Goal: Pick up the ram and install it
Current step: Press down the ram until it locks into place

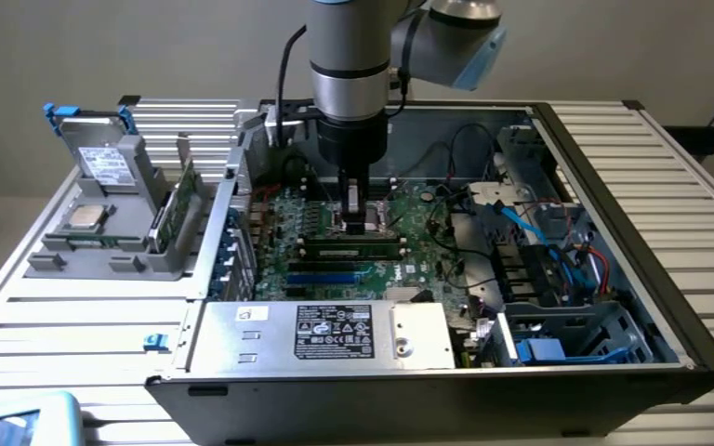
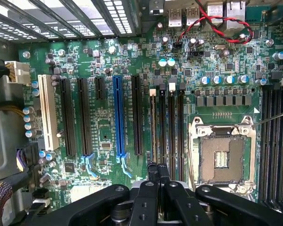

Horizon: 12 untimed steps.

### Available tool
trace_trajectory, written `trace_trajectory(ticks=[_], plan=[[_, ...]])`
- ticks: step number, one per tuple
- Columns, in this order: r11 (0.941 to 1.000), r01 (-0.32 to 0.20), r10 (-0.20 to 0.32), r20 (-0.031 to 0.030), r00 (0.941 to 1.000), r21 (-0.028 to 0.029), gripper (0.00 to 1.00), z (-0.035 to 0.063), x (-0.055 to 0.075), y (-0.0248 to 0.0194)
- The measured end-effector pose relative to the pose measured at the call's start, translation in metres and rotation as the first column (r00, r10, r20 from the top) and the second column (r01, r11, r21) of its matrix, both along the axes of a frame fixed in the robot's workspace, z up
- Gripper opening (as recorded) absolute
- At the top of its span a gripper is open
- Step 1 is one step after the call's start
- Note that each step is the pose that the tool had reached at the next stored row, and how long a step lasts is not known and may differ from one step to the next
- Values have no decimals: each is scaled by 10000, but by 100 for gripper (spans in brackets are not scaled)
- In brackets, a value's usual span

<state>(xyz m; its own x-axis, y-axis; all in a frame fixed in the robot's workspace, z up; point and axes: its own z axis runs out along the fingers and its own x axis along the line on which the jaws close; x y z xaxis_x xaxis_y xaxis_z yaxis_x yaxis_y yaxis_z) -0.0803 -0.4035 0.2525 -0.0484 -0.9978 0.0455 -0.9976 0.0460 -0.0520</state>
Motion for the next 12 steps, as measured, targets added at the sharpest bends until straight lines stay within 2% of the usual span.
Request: trace_trajectory(ticks=[2,6,9,12], plan=[[9999,146,-146,0,9999,0,11,-1,0,0],[9966,824,-824,0,9966,-1,11,-1,0,0],[9910,1338,-1338,0,9910,1,11,-3,0,0],[9830,1834,-1834,0,9830,0,11,-4,0,0]])
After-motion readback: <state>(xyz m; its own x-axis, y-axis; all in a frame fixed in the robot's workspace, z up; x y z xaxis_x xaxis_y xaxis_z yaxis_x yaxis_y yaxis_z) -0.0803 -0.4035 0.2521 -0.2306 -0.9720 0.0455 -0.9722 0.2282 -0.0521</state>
